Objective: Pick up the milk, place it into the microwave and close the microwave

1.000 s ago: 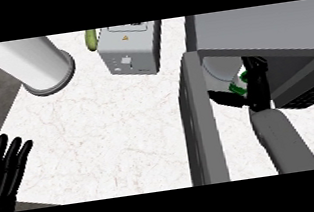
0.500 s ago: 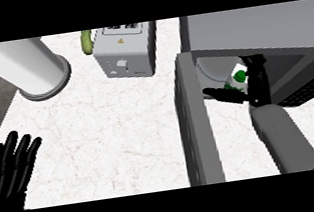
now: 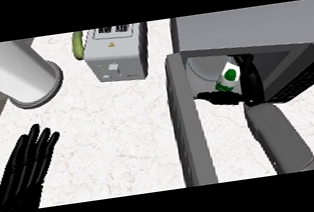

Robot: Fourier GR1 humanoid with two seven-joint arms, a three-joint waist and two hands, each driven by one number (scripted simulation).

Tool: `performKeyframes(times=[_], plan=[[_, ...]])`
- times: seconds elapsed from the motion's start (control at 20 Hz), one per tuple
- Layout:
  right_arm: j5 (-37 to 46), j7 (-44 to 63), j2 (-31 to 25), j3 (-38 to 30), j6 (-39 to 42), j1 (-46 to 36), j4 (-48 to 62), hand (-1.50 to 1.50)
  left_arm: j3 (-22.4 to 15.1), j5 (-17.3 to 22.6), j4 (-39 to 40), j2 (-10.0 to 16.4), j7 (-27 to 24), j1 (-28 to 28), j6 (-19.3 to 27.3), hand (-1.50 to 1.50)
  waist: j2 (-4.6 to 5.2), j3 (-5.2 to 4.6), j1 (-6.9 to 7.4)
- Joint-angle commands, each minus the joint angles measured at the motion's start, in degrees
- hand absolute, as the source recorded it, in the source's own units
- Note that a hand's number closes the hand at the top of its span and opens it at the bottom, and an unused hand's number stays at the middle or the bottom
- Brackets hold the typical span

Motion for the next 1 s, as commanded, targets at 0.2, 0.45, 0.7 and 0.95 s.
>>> performKeyframes(times=[0.2,0.45,0.7,0.95], plan=[[-5.7,12.8,-0.3,-2.6,10.1,-5.0,10.1,-1.50,-2.8,-1.7,4.8,0.4,-1.0,-1.8,-2.0,-1.50,2.16,0.52,-1.60],[-7.4,10.8,1.2,-2.6,12.2,-2.9,10.5,-1.50,-6.2,-3.9,7.8,1.2,-0.5,-3.4,-4.0,1.50,1.76,0.53,-3.16],[-8.8,9.4,-3.1,-3.1,18.8,-0.3,10.8,-1.50,-9.4,-9.8,13.2,1.4,-2.3,-7.6,-4.4,1.50,0.92,0.51,-4.82],[-8.6,18.8,0.0,1.1,17.7,5.1,-2.0,-1.50,-10.3,-12.6,22.9,-1.5,-2.2,-14.7,-2.4,1.50,0.49,0.43,-5.83]])
